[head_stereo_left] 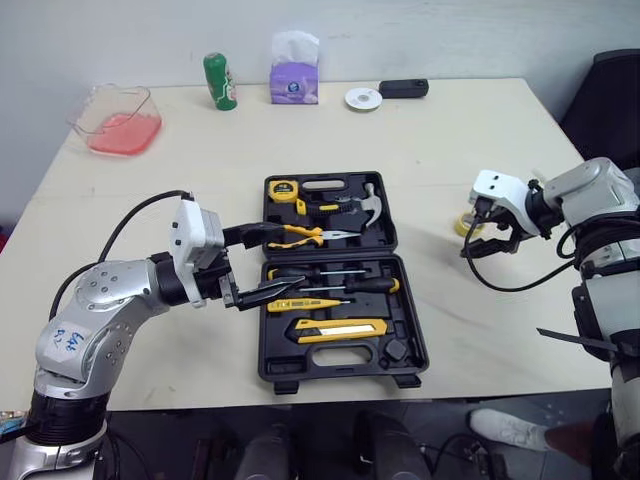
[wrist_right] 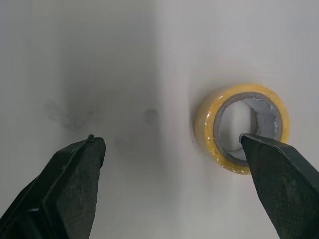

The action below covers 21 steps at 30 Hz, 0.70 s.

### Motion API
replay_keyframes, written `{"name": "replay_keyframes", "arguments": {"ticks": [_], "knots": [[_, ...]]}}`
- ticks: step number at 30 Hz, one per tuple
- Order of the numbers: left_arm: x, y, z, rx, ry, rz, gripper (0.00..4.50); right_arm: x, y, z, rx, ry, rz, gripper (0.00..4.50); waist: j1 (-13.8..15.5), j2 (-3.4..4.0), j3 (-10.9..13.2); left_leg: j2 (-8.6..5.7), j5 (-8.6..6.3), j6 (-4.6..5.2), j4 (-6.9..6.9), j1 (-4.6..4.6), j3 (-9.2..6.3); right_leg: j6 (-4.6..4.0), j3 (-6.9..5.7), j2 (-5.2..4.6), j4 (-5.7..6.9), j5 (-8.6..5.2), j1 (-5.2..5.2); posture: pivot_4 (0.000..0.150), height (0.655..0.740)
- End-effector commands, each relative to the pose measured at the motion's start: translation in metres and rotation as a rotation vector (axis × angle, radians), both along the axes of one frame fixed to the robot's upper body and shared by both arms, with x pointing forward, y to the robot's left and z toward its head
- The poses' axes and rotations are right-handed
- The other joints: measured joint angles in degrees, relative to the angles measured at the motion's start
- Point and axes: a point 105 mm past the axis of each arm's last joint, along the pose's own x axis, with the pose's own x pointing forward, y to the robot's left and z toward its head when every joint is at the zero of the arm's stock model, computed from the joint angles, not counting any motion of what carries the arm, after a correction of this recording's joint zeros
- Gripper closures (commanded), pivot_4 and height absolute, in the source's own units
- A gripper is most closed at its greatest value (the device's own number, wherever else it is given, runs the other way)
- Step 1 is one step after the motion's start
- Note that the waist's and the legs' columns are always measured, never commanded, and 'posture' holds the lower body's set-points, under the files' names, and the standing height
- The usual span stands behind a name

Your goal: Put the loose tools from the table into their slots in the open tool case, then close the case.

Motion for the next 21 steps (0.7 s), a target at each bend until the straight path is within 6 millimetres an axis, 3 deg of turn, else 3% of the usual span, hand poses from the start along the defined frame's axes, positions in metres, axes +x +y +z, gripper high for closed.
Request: {"name": "replay_keyframes", "arguments": {"ticks": [1, 2, 4, 11, 15, 21], "knots": [[-0.004, -0.001, 0.008, 0.004, -0.042, -0.004, 0.07, 0.003, 0.001, 0.01, 0.015, -0.035, -0.002, 0.0, -0.22, 0.0, 0.0, 0.0, 0.0, 0.0, 0.0, 0.0, 0.0, 0.0, 0.0, 0.0, 0.0, 0.0, 0.0, 0.15, 0.74], [-0.004, -0.001, 0.008, 0.004, -0.042, -0.005, 0.07, 0.003, 0.002, 0.01, 0.018, -0.035, -0.002, 0.0, -0.28, 0.0, 0.0, 0.0, 0.0, 0.0, 0.0, 0.0, 0.0, 0.0, 0.0, 0.0, 0.0, 0.0, 0.0, 0.15, 0.74], [-0.005, -0.001, 0.008, 0.005, -0.044, -0.009, 0.0, 0.004, 0.003, 0.009, 0.022, -0.036, -0.001, 0.8, -0.31, 0.0, 0.0, 0.0, 0.0, 0.0, 0.0, 0.0, 0.0, 0.0, 0.01, 0.01, 0.0, 0.0, -0.01, 0.15, 0.74], [-0.007, -0.005, 0.007, 0.013, -0.041, -0.044, 0.0, 0.006, 0.01, 0.005, 0.049, -0.063, 0.024, 4.37, -0.29, 0.0, 0.0, 0.01, 0.0, -0.01, 0.0, 0.0, 0.01, 0.0, 0.02, 0.03, 0.01, 0.0, -0.02, 0.15, 0.74], [-0.008, -0.008, 0.005, 0.016, -0.037, -0.067, 0.0, 0.006, 0.01, 0.01, 0.035, -0.111, 0.082, 4.45, -0.27, 0.0, 0.0, 0.01, 0.0, -0.01, 0.0, 0.0, 0.01, 0.0, 0.02, 0.02, 0.0, 0.0, -0.01, 0.15, 0.74], [-0.019, -0.011, 0.001, 0.031, -0.017, -0.164, 0.0, 0.0, 0.019, 0.04, 0.061, -0.16, 0.223, 4.45, -0.32, 0.02, 0.01, 0.01, -0.01, -0.01, 0.0, 0.0, 0.04, 0.0, 0.06, 0.06, 0.02, 0.0, -0.05, 0.15, 0.74]]}}
